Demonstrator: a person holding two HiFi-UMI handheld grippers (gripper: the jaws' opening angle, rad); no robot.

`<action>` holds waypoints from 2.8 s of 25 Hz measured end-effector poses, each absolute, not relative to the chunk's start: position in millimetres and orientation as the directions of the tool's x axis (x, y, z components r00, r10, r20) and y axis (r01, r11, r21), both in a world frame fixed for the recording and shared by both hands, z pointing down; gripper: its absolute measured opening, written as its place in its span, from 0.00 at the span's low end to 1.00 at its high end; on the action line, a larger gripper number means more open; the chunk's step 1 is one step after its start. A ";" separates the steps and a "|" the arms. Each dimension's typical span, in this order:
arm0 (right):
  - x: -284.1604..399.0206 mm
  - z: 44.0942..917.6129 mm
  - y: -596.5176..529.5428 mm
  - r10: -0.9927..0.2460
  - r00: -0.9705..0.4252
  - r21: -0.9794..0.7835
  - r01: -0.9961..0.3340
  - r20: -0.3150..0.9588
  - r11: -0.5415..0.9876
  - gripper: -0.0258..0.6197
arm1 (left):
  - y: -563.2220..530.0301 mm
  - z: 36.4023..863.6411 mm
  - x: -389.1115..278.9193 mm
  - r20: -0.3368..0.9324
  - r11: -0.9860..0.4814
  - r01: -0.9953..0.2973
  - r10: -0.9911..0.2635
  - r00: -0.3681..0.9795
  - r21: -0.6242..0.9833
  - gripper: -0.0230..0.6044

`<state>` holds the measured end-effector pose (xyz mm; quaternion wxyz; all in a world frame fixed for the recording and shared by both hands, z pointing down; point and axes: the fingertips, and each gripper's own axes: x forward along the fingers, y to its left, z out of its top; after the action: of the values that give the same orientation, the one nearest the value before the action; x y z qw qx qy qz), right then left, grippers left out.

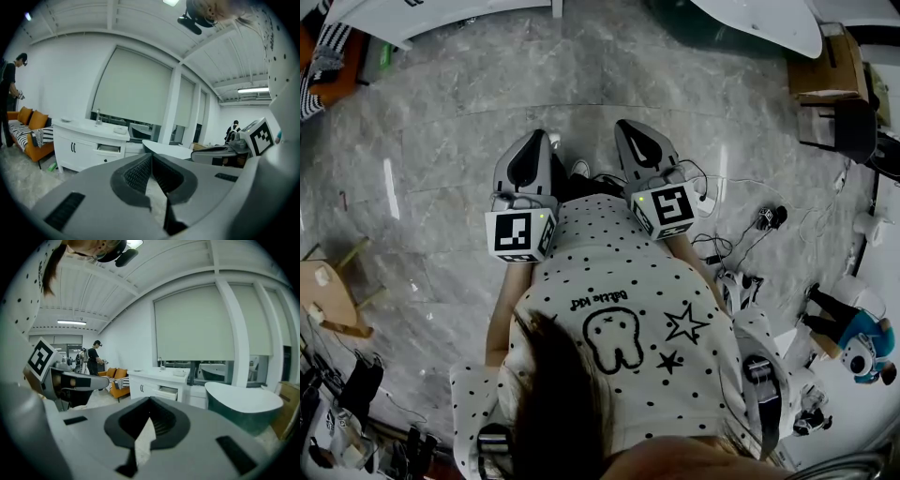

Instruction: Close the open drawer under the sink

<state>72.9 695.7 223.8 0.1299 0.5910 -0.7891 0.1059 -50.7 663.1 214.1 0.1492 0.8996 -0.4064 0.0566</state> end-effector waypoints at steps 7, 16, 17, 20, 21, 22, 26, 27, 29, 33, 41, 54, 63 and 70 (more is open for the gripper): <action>65.8 222.2 669.0 -0.909 -0.289 -0.053 -0.957 0.300 0.286 0.06 | 636.1 217.4 -52.9 0.226 -0.649 -0.728 -0.692 0.686 0.223 0.06; 18.7 212.1 595.0 -0.921 -0.240 -0.011 -0.969 0.306 0.248 0.06 | 550.9 201.5 -92.2 0.201 -0.691 -0.690 -0.660 0.724 0.217 0.06; 14.5 212.5 588.5 -0.924 -0.233 -0.013 -0.971 0.304 0.241 0.06 | 544.0 201.8 -95.8 0.201 -0.699 -0.684 -0.654 0.730 0.210 0.06; 4.6 214.8 570.6 -0.933 -0.209 -0.023 -0.977 0.294 0.211 0.06 | 524.9 204.6 -107.9 0.211 -0.715 -0.672 -0.639 0.740 0.193 0.06; 2.2 215.5 565.1 -0.936 -0.200 -0.030 -0.979 0.291 0.200 0.06 | 518.5 204.3 -112.4 0.210 -0.717 -0.672 -0.639 0.740 0.187 0.06; -0.3 216.2 559.9 -0.938 -0.193 -0.038 -0.981 0.288 0.190 0.06 | 512.4 203.4 -117.4 0.206 -0.717 -0.674 -0.642 0.738 0.181 0.06; -14.1 220.8 541.2 -0.937 -0.181 -0.033 -0.983 0.297 0.179 0.06 | 490.8 203.8 -138.1 0.189 -0.704 -0.687 -0.661 0.726 0.178 0.06; -17.2 221.4 537.2 -0.937 -0.180 -0.029 -0.983 0.300 0.180 0.06 | 486.8 204.7 -141.5 0.191 -0.702 -0.689 -0.662 0.725 0.180 0.06; -20.6 220.8 530.6 -0.937 -0.178 -0.030 -0.984 0.299 0.177 0.06 | 480.9 205.2 -145.1 0.193 -0.703 -0.689 -0.661 0.725 0.178 0.06; -24.5 222.9 521.3 -0.933 -0.183 -0.038 -0.983 0.311 0.180 0.06 | 473.8 207.6 -149.8 0.202 -0.699 -0.693 -0.664 0.720 0.175 0.06; -27.6 229.2 502.1 -0.920 -0.212 -0.047 -0.977 0.331 0.209 0.06 | 456.9 215.8 -159.0 0.233 -0.657 -0.728 -0.690 0.685 0.195 0.06; 17.1 226.7 426.8 -0.897 -0.293 -0.033 -0.954 0.332 0.299 0.06 | 395.9 218.7 -115.9 0.220 -0.592 -0.775 -0.744 0.631 0.223 0.06; 57.4 226.3 377.0 -0.892 -0.323 -0.011 -0.941 0.315 0.337 0.06 | 349.7 216.5 -74.0 0.200 -0.572 -0.792 -0.768 0.609 0.214 0.06; 91.3 226.8 353.5 -0.892 -0.328 -0.005 -0.939 0.310 0.344 0.06 | 331.3 218.8 -40.3 0.202 -0.567 -0.791 -0.768 0.608 0.228 0.06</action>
<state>91.3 353.5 226.8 0.1275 0.5653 -0.8098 0.0918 -40.3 331.3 218.8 0.1488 0.8843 -0.4408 0.0400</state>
